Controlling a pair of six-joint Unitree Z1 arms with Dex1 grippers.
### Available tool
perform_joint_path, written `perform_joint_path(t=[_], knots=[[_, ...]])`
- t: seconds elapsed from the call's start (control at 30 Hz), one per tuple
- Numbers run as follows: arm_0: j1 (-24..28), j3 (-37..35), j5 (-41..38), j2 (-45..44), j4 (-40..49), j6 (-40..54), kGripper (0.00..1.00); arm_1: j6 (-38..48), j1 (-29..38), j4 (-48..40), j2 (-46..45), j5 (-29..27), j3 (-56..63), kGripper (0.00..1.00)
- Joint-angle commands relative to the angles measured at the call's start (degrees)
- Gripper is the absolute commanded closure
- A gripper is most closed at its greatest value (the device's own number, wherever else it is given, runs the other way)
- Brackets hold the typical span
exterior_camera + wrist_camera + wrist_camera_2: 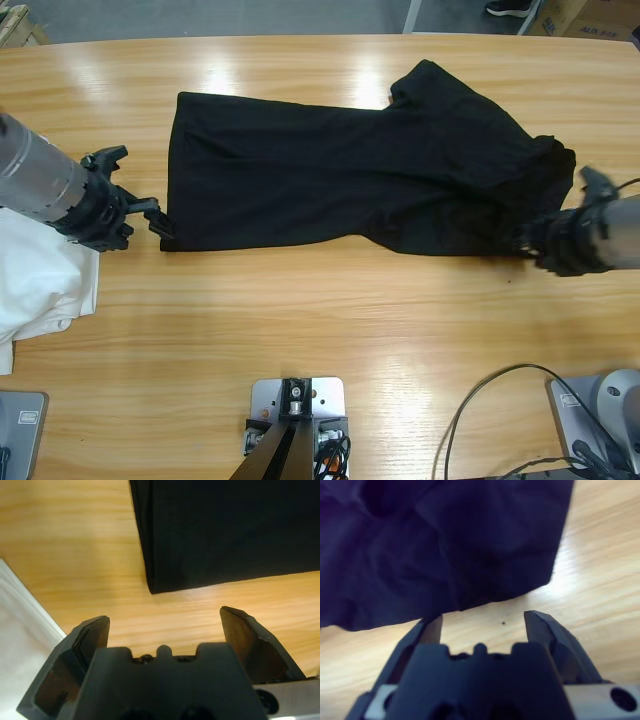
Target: Fold clothes
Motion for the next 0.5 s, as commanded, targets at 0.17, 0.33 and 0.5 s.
perform_joint_path(t=[0.17, 0.33, 0.5], knots=[[-4.88, -3.67, 1.1, 5.57, -0.63, 2.37, 0.133, 1.25, 3.02, -0.67, 6.3, -2.26, -1.34, 0.388], [-4.96, -2.62, 4.23, 7.39, -0.63, 3.58, 0.129, 1.44, 2.95, -0.43, 8.77, -3.11, -1.48, 0.478], [-4.88, -3.25, 5.64, 10.49, -1.54, 2.35, 0.119, 1.43, 2.91, -0.43, 8.06, -2.88, -2.07, 0.476]])
